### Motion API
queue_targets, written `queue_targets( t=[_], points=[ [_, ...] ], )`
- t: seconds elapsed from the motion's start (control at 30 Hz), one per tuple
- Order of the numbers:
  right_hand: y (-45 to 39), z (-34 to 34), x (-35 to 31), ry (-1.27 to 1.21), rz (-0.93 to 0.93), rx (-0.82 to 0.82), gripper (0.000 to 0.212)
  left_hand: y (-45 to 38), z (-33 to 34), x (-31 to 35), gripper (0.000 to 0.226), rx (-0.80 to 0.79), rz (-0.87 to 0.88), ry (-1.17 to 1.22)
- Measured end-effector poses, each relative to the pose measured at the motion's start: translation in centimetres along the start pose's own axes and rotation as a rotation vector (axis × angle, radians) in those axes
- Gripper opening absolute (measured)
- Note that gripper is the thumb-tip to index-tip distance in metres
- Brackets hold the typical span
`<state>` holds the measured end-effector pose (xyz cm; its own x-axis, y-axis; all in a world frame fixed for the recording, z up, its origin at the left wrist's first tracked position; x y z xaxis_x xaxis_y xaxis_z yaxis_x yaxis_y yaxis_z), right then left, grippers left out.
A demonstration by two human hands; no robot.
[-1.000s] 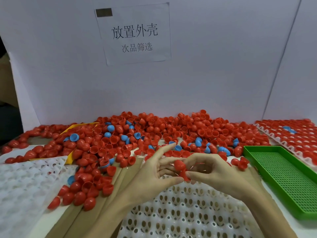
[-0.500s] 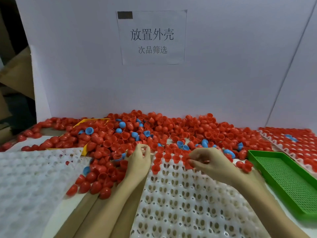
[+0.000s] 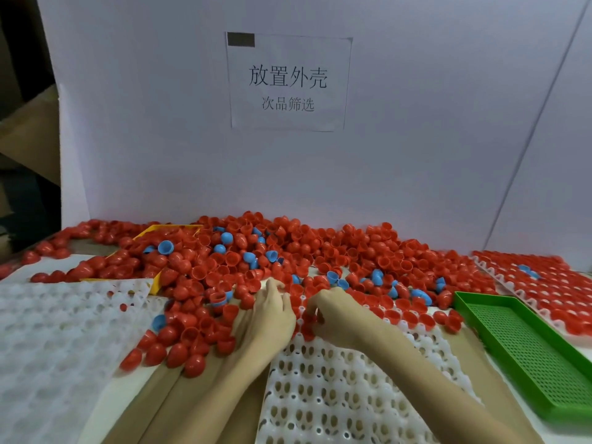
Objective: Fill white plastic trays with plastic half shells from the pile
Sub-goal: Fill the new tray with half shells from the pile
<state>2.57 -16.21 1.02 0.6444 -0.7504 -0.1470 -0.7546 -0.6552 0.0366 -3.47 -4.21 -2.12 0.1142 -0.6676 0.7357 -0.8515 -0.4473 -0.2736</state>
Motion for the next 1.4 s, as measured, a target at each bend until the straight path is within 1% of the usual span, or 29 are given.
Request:
queue_targets(
  t=[0.07, 0.13, 0.2, 0.27, 0.33, 0.43, 0.5, 0.57, 0.73, 0.87, 1.03, 1.1, 1.17, 1.2, 1.23, 1.37, 1.4],
  points=[
    [0.5, -0.9, 1.3, -0.142, -0.003, 0.0, 0.017, -0.5, -0.6, -0.5, 0.029, 0.019, 0.054, -0.034],
    [1.3, -2.2, 3.6, -0.287, -0.002, 0.026, 0.016, -1.0, -1.5, -1.1, 0.024, 0.071, 0.133, -0.092],
    [2.4, -3.2, 6.9, -0.434, 0.007, 0.058, 0.017, -1.5, -2.6, -1.9, 0.025, 0.146, 0.193, -0.211],
    [3.4, -3.8, 10.5, -0.621, 0.055, 0.085, 0.022, -2.2, -3.2, -2.7, 0.031, 0.184, 0.223, -0.325],
    [4.2, -4.0, 13.5, -0.796, 0.119, 0.136, 0.024, -2.7, -3.1, -3.6, 0.037, 0.152, 0.247, -0.439],
    [4.7, -3.1, 15.6, -0.932, 0.162, 0.198, 0.024, -2.9, -2.0, -4.4, 0.044, 0.036, 0.261, -0.556],
    [4.6, -2.0, 16.0, -0.994, 0.175, 0.258, 0.024, -2.8, -1.5, -4.7, 0.043, -0.029, 0.277, -0.596],
    [4.5, -1.3, 16.0, -1.04, 0.184, 0.325, 0.025, -2.9, -1.6, -4.8, 0.036, -0.051, 0.308, -0.603],
    [4.5, -1.5, 16.2, -1.06, 0.167, 0.399, 0.025, -3.1, -2.7, -4.8, 0.03, -0.038, 0.28, -0.543],
    [4.9, -1.9, 16.3, -1.092, 0.143, 0.445, 0.026, -3.3, -3.4, -4.9, 0.033, -0.004, 0.252, -0.521],
    [5.5, -2.3, 16.8, -1.125, 0.149, 0.507, 0.025, -3.0, -3.3, -4.6, 0.033, 0.037, 0.268, -0.539],
    [5.8, -2.2, 17.1, -1.12, 0.156, 0.539, 0.026, -2.9, -3.4, -4.0, 0.029, 0.1, 0.288, -0.455],
    [6.1, -2.2, 17.3, -1.132, 0.16, 0.566, 0.027, -2.8, -3.9, -3.3, 0.023, 0.185, 0.297, -0.284],
    [6.2, -2.2, 17.4, -1.131, 0.159, 0.572, 0.027, -2.8, -4.2, -3.1, 0.021, 0.222, 0.272, -0.189],
    [6.2, -2.2, 17.4, -1.126, 0.157, 0.572, 0.027, -2.8, -4.4, -3.2, 0.024, 0.24, 0.232, -0.112],
    [6.3, -2.2, 17.0, -1.12, 0.154, 0.565, 0.026, -2.7, -4.4, -4.1, 0.052, 0.263, 0.091, 0.063],
    [6.3, -2.1, 16.9, -1.122, 0.152, 0.558, 0.026, -2.7, -4.4, -4.2, 0.055, 0.277, 0.057, 0.125]
  ],
)
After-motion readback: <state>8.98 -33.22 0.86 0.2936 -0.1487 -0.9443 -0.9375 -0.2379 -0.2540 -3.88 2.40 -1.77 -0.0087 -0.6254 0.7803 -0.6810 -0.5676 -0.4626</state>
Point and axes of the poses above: each hand's wrist, its own y-axis away from the middle knuckle, its own z-axis out of the palm, x = y × z, the point moved 4 cm from there along -y, towards the middle knuckle, and after that the axes turned 8 degrees about z, right-handed, at the moved point
